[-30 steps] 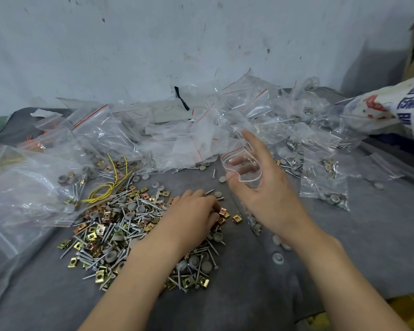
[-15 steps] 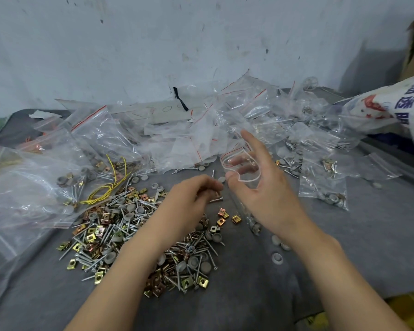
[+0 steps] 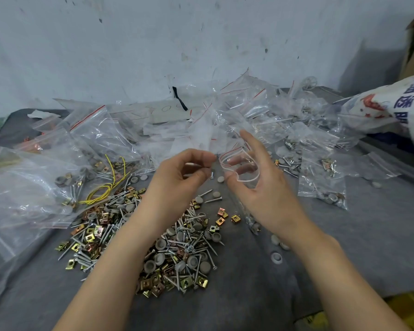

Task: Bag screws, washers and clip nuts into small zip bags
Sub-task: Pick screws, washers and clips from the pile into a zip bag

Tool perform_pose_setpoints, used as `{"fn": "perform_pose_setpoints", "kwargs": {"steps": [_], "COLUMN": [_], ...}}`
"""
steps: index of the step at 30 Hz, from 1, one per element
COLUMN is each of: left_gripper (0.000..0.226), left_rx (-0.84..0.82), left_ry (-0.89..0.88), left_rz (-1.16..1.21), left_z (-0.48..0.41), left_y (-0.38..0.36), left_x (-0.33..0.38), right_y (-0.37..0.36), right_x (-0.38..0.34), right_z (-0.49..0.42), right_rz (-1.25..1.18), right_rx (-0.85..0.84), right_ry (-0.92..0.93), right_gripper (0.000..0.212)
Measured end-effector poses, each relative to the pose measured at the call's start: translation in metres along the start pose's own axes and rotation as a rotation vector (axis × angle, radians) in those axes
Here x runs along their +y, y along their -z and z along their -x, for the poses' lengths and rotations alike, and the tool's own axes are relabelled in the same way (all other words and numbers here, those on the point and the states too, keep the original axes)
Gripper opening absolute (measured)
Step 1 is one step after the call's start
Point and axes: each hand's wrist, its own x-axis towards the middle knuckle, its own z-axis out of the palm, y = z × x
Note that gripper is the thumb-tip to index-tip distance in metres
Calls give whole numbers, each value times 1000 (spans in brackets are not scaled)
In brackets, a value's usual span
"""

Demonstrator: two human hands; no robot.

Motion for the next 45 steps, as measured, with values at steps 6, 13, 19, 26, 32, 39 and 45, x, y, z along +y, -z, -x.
{"fn": "perform_pose_setpoints", "kwargs": {"steps": [6, 13, 19, 26, 32, 39, 45], "left_gripper": [32, 34, 31, 26, 20, 27, 26], "left_rx": [41, 21, -7, 90, -307, -408, -317], "left_ry": [-82, -177, -223, -172, 116, 48, 11], "left_rz": [37, 1, -71, -90, -610, -1026, -1096], "left_z": [0, 3, 4, 1, 4, 18, 23], "left_y": [2, -11, -23, -8, 5, -19, -32], "left_x": [13, 26, 34, 29, 1, -23, -31], "right_y": [-2, -4, -3, -2, 0, -2, -1], "right_x": [1, 2, 1, 0, -1, -1, 0], "right_z": [0, 1, 1, 0, 0, 0, 1], "right_rz": [-2, 17, 18, -5, 8, 1, -6], "right_rx": [1, -14, -26, -26, -16, 1, -1], "right_ry": [16, 32, 18, 8, 8, 17, 10], "right_gripper": [72, 72, 76, 72, 73, 72, 72]}}
